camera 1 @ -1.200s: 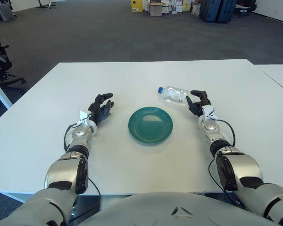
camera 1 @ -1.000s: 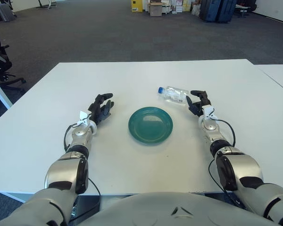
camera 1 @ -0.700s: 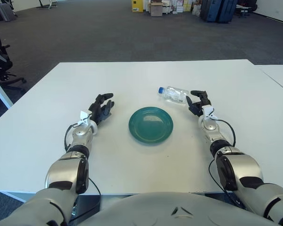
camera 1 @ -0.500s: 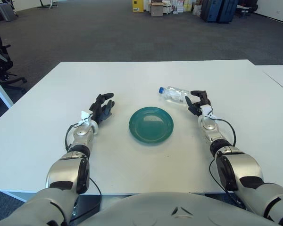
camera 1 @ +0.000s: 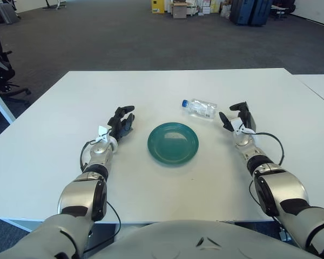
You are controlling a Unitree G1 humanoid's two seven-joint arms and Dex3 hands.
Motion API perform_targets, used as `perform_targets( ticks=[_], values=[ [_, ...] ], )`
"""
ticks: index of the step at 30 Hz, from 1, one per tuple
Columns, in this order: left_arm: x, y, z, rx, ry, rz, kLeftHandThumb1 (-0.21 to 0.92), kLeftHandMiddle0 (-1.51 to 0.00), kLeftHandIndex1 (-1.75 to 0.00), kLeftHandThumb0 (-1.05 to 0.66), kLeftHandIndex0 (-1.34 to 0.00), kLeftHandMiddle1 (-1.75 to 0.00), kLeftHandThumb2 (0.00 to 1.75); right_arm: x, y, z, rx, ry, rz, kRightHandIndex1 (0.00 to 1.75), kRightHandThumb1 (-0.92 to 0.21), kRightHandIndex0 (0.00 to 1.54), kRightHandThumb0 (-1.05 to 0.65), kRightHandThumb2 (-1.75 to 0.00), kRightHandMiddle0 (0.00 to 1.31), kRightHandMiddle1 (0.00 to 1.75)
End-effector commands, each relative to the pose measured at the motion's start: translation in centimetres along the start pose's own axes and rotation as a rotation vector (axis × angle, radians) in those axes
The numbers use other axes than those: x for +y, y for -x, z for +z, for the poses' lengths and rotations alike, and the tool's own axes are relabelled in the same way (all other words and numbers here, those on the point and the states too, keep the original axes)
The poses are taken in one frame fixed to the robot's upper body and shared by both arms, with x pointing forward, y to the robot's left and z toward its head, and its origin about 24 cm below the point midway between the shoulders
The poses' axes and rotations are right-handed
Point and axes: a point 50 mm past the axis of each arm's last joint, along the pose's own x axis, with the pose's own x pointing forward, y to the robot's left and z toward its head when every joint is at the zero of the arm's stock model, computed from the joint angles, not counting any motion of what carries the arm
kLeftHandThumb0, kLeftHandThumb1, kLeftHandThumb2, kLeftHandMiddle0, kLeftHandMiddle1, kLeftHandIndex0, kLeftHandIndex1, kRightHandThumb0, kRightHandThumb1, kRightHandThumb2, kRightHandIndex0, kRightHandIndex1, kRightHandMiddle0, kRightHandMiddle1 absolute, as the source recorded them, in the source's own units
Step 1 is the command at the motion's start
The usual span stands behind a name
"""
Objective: Put the bottle into the plate.
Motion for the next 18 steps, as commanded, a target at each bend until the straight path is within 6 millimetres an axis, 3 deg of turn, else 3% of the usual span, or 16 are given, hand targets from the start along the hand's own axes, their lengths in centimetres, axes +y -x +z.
perform_targets(
  ticks=[1, 4, 11, 18],
  values=[
    [-0.5, 0.1, -0.8, 0.058, 0.012, -0.009, 0.92, -0.5, -1.03, -0.81, -0.11, -0.2, 0.7, -0.8, -0.9, 2.4, -0.126, 0.019, -0.082, 1.66, -0.5, 0.52, 0.0, -1.07, 0.27, 1.72],
    [-0.6, 0.0, -0.8, 0.057, 0.017, -0.01, 0.92, -0.5, -1.03, -0.82, -0.11, -0.21, 0.7, -1.4, -1.7, 5.0, -0.241, 0.038, -0.146, 1.63, -0.48, 0.54, -0.01, -1.08, 0.29, 1.72],
    [-0.9, -0.1, -0.8, 0.057, 0.026, -0.012, 0.92, -0.5, -1.03, -0.82, -0.11, -0.22, 0.69, -1.7, -2.2, 8.3, -0.402, 0.084, -0.206, 1.6, -0.46, 0.56, -0.01, -1.1, 0.33, 1.72],
    [-1.2, -0.2, -0.8, 0.061, 0.029, -0.01, 0.92, -0.5, -1.03, -0.82, -0.11, -0.22, 0.69, -1.4, -2.4, 11.3, -0.518, 0.139, -0.203, 1.7, -0.46, 0.53, -0.01, -1.13, 0.32, 1.7]
  ],
)
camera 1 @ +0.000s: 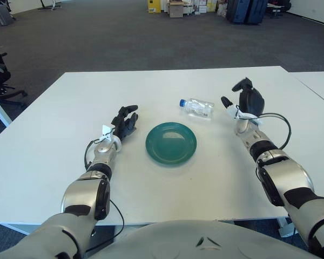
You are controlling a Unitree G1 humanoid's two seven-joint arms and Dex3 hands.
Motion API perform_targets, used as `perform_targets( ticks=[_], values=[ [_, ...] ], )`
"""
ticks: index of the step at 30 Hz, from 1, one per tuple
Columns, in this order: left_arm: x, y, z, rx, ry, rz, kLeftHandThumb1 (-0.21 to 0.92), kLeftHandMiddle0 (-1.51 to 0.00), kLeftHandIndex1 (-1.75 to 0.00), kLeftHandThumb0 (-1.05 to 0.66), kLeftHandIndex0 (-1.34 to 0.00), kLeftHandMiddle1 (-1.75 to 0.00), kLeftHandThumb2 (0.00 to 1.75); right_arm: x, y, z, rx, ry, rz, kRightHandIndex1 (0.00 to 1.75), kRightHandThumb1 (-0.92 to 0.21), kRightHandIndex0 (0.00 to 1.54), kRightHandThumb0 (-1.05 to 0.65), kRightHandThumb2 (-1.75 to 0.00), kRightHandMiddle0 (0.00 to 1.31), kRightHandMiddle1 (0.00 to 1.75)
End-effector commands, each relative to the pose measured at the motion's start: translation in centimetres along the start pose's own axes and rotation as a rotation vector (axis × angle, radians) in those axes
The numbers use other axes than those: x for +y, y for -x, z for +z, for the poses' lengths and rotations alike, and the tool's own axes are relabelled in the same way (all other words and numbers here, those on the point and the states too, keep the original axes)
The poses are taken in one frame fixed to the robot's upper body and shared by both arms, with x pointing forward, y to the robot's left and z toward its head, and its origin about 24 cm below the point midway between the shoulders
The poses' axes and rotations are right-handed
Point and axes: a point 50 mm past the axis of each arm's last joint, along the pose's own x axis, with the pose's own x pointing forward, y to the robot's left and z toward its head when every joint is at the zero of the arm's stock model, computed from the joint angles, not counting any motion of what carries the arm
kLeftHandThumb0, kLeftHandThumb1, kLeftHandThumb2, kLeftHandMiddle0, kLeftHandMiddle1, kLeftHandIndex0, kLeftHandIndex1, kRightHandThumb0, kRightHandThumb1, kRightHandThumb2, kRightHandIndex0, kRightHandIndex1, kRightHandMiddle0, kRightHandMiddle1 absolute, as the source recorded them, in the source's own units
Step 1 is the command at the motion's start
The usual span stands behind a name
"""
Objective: Put the bottle into the plate.
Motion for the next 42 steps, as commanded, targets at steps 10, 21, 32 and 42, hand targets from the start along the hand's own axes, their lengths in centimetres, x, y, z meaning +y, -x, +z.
perform_targets(
  ticks=[10, 21, 32, 42],
  values=[
    [-0.5, 0.2, -1.0, 0.056, 0.022, 0.011, 0.92, -0.49, -1.03, -0.81, -0.12, -0.23, 0.7, 1.8, -1.3, 3.4, -0.172, 0.107, 0.261, 1.37, -0.87, 0.24, -0.49, -0.46, 0.06, 1.3],
    [-0.8, 0.2, -1.1, 0.051, 0.055, 0.01, 0.92, -0.49, -1.04, -0.81, -0.13, -0.25, 0.7, 3.7, -1.2, 4.7, -0.274, 0.363, 0.56, 0.14, -0.92, 0.08, -0.95, -0.42, 0.0, 0.44],
    [-0.9, 0.5, -1.2, 0.025, 0.074, 0.012, 0.92, -0.5, -1.04, -0.83, -0.14, -0.29, 0.69, 5.5, 0.3, 4.5, -0.183, 0.446, 0.785, 0.0, -0.92, 0.0, -1.05, -0.49, 0.0, 0.05],
    [0.3, 1.2, -1.0, -0.046, 0.092, 0.072, 0.92, -0.49, -1.04, -0.85, -0.14, -0.35, 0.71, 6.7, 2.7, 2.6, -0.104, 0.465, 0.895, 0.0, -0.92, 0.0, -1.05, -0.48, 0.0, 0.0]
  ],
)
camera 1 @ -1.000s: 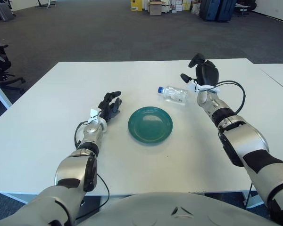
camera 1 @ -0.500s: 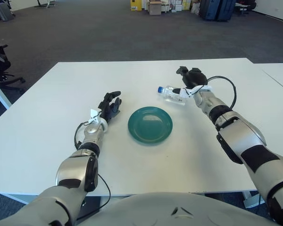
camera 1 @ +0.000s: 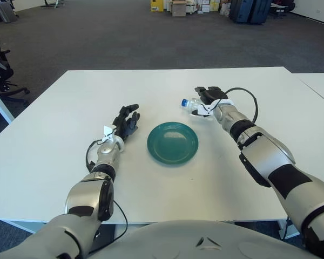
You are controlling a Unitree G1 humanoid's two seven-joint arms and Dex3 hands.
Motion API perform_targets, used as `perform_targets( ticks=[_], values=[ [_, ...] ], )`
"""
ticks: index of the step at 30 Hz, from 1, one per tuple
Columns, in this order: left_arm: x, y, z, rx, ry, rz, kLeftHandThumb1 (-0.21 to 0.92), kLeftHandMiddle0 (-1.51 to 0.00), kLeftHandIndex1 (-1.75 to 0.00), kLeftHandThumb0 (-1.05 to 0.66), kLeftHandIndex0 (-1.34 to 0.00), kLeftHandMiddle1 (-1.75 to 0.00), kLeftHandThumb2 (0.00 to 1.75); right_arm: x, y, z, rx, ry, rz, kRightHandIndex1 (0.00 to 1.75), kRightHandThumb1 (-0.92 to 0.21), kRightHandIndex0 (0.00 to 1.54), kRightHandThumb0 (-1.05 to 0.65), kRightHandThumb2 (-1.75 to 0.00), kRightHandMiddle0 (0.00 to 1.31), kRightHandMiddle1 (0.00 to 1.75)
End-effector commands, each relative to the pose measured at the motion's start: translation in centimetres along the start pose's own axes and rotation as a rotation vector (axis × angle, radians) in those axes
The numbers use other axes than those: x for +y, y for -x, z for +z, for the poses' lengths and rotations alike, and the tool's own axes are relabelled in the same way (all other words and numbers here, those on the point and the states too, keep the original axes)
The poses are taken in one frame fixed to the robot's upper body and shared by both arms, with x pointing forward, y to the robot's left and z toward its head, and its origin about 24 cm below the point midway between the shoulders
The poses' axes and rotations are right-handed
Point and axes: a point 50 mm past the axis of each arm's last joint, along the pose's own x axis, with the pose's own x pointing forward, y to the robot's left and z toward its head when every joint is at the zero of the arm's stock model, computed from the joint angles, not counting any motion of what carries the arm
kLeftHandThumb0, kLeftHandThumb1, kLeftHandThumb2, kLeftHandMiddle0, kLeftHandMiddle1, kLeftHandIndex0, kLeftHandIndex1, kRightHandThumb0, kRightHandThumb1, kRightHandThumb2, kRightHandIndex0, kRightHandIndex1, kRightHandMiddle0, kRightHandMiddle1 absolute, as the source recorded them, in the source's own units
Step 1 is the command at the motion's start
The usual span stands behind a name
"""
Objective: Put the bottle into the plate.
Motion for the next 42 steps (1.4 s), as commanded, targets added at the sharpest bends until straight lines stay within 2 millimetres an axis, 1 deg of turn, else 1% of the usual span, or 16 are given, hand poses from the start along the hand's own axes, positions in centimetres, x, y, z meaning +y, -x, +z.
perform_targets(
  ticks=[1, 6, 11, 17, 24, 30, 32, 34, 35, 37, 38, 41, 42],
  values=[
    [0.8, 0.8, -0.7, 0.013, 0.018, 0.031, 0.92, -0.49, -1.04, -0.85, -0.14, -0.37, 0.71, 1.5, 0.4, -0.8, 0.039, -0.01, 0.051, 0.0, -0.92, 0.0, -1.05, -0.48, 0.0, 0.0],
    [1.8, 1.4, -0.9, 0.003, 0.075, 0.061, 0.92, -0.44, -1.06, -0.85, -0.13, -0.49, 0.73, 2.9, 0.8, -1.1, 0.055, -0.024, 0.093, 0.0, -0.92, 0.0, -1.05, -0.46, 0.0, 0.0],
    [2.2, 1.7, -1.0, -0.01, 0.15, 0.062, 0.92, -0.42, -1.07, -0.85, -0.14, -0.57, 0.75, 3.2, 0.9, -1.2, 0.063, -0.048, 0.109, 0.0, -0.92, 0.0, -1.05, -0.45, 0.0, 0.0],
    [2.6, 2.0, -1.1, -0.04, 0.225, 0.05, 0.92, -0.43, -1.1, -0.87, -0.16, -0.66, 0.79, 3.8, 1.0, -1.2, 0.078, -0.073, 0.131, 0.0, -0.92, 0.0, -1.05, -0.46, 0.0, 0.0],
    [2.8, 2.4, -1.1, -0.079, 0.289, 0.032, 0.92, -0.45, -1.11, -0.87, -0.17, -0.7, 0.82, 4.4, 1.2, -1.3, 0.096, -0.137, 0.146, 0.0, -0.92, 0.0, -1.05, -0.5, 0.0, 0.0],
    [3.1, 2.7, -1.1, -0.104, 0.327, 0.025, 0.92, -0.46, -1.12, -0.87, -0.18, -0.71, 0.84, 5.4, 1.6, -1.4, 0.108, -0.214, 0.161, 0.0, -0.92, 0.01, -1.01, -0.48, 0.03, 0.02],
    [3.3, 2.8, -1.1, -0.113, 0.343, 0.023, 0.92, -0.46, -1.11, -0.87, -0.18, -0.72, 0.84, 5.6, 1.6, -1.4, 0.12, -0.281, 0.173, 0.02, -0.92, 0.05, -0.95, -0.42, 0.04, 0.03],
    [3.5, 2.9, -1.1, -0.119, 0.353, 0.021, 0.92, -0.47, -1.11, -0.88, -0.17, -0.72, 0.85, 5.7, 1.7, -1.3, 0.125, -0.313, 0.176, 0.03, -0.92, 0.12, -0.86, -0.36, 0.06, 0.06],
    [3.5, 2.9, -1.1, -0.12, 0.361, 0.018, 0.92, -0.47, -1.11, -0.89, -0.18, -0.72, 0.86, 5.7, 1.7, -1.3, 0.128, -0.324, 0.177, 0.03, -0.92, 0.14, -0.84, -0.34, 0.05, 0.09],
    [3.7, 3.0, -1.1, -0.123, 0.382, 0.013, 0.92, -0.48, -1.11, -0.9, -0.18, -0.73, 0.86, 5.8, 1.7, -1.3, 0.133, -0.337, 0.178, 0.03, -0.9, 0.21, -0.78, -0.31, 0.02, 0.22],
    [3.8, 3.0, -1.1, -0.125, 0.392, 0.011, 0.92, -0.49, -1.11, -0.9, -0.18, -0.73, 0.86, 5.8, 1.7, -1.3, 0.134, -0.339, 0.179, 0.03, -0.88, 0.24, -0.76, -0.33, 0.02, 0.25],
    [4.0, 3.1, -1.1, -0.127, 0.42, 0.005, 0.92, -0.49, -1.11, -0.9, -0.19, -0.74, 0.87, 5.9, 1.8, -1.4, 0.139, -0.328, 0.181, 0.03, -0.76, 0.34, -0.68, -0.49, 0.0, 0.34],
    [4.0, 3.1, -1.1, -0.127, 0.427, 0.003, 0.92, -0.49, -1.11, -0.9, -0.19, -0.74, 0.86, 6.0, 1.8, -1.5, 0.141, -0.323, 0.182, 0.04, -0.69, 0.39, -0.62, -0.57, 0.0, 0.41]
  ],
)
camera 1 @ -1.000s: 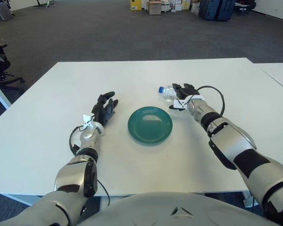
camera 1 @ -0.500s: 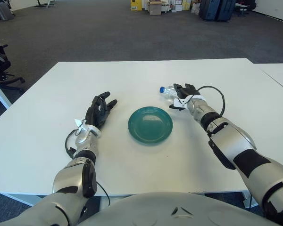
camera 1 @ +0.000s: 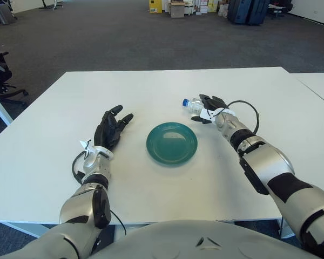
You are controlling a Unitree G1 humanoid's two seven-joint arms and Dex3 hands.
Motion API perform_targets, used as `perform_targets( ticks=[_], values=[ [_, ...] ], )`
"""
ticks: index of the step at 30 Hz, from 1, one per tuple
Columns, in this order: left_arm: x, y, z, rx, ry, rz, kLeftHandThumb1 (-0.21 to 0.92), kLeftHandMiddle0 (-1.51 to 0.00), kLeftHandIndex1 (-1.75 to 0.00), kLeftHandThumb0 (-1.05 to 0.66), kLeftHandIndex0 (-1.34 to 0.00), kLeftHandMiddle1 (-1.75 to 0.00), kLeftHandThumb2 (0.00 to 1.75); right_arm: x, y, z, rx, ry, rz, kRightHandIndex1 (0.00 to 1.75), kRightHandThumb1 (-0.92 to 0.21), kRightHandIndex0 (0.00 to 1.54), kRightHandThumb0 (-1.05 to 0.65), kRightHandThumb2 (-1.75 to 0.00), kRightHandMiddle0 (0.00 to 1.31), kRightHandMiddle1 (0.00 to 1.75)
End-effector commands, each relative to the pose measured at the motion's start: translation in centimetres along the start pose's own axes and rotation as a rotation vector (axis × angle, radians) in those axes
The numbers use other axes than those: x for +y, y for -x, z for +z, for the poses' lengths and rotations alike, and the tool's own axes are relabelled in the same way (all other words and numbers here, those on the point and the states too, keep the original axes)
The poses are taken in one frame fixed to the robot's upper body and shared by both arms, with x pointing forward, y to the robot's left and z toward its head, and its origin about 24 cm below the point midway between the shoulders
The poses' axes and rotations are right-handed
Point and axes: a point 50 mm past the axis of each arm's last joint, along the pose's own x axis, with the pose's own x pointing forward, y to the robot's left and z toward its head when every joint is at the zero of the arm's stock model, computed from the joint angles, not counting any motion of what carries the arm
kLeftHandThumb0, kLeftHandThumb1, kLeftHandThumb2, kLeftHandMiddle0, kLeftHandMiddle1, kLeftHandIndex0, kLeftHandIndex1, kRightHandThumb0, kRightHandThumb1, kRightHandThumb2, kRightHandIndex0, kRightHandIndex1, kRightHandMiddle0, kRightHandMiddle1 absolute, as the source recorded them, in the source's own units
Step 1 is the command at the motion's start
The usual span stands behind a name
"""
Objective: Put the bottle into the plate.
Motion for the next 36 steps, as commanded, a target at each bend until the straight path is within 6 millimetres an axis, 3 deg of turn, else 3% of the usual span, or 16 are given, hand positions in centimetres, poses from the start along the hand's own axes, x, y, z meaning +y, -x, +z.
perform_targets(
  ticks=[1, 5, 8, 10, 17, 19, 21, 25, 30, 36],
  values=[
    [0.7, 0.5, -0.1, 0.01, 0.046, 0.011, 0.92, -0.49, -1.11, -0.9, -0.19, -0.74, 0.86, 3.3, 0.9, -1.7, 0.074, -0.021, 0.131, 0.05, -0.64, 0.42, -0.59, -0.63, 0.0, 0.45],
    [0.9, 0.7, 0.0, 0.009, 0.062, 0.012, 0.92, -0.5, -1.1, -0.9, -0.19, -0.75, 0.86, 3.3, 0.9, -1.7, 0.081, 0.017, 0.134, 0.14, -0.58, 0.52, -0.5, -0.64, 0.0, 0.74],
    [1.0, 0.7, 0.1, 0.008, 0.062, 0.012, 0.92, -0.5, -1.11, -0.9, -0.2, -0.75, 0.86, 3.3, 0.9, -1.8, 0.081, 0.043, 0.136, 0.4, -0.57, 0.47, -0.48, -0.61, 0.02, 0.92],
    [1.0, 0.7, 0.1, 0.009, 0.059, 0.015, 0.92, -0.49, -1.11, -0.9, -0.2, -0.76, 0.86, 3.1, 0.8, -1.7, 0.078, 0.06, 0.135, 0.58, -0.55, 0.44, -0.48, -0.61, 0.09, 1.0],
    [1.1, 0.8, 0.1, 0.016, 0.061, 0.024, 0.92, -0.51, -1.12, -0.9, -0.21, -0.78, 0.86, 2.9, 0.8, -2.2, 0.069, 0.173, 0.125, 0.87, -0.49, 0.44, -0.43, -0.66, 0.25, 1.19],
    [1.2, 0.8, 0.1, 0.015, 0.062, 0.024, 0.92, -0.51, -1.12, -0.89, -0.21, -0.78, 0.86, 3.0, 1.0, -2.7, 0.08, 0.19, 0.13, 0.95, -0.46, 0.44, -0.4, -0.71, 0.27, 1.36],
    [1.2, 0.8, 0.1, 0.015, 0.062, 0.025, 0.92, -0.51, -1.12, -0.89, -0.22, -0.78, 0.86, 3.1, 1.1, -3.0, 0.086, 0.209, 0.129, 1.02, -0.53, 0.45, -0.4, -0.73, 0.41, 1.43],
    [1.2, 0.7, 0.2, 0.015, 0.063, 0.027, 0.92, -0.5, -1.12, -0.89, -0.22, -0.79, 0.86, 3.1, 1.1, -2.9, 0.083, 0.235, 0.119, 1.34, -0.36, 0.65, -0.09, -1.11, 0.46, 1.68],
    [1.2, 0.7, 0.2, 0.017, 0.065, 0.028, 0.92, -0.51, -1.13, -0.89, -0.22, -0.79, 0.86, 3.0, 1.0, -2.8, 0.068, 0.248, 0.104, 1.38, -0.22, 0.78, -0.02, -1.3, 0.54, 1.73],
    [1.2, 0.7, 0.2, 0.022, 0.058, 0.029, 0.92, -0.5, -1.13, -0.89, -0.22, -0.8, 0.87, 2.7, 1.0, -2.8, 0.057, 0.236, 0.089, 1.43, -0.14, 0.83, 0.0, -1.41, 0.58, 1.75]
  ],
)
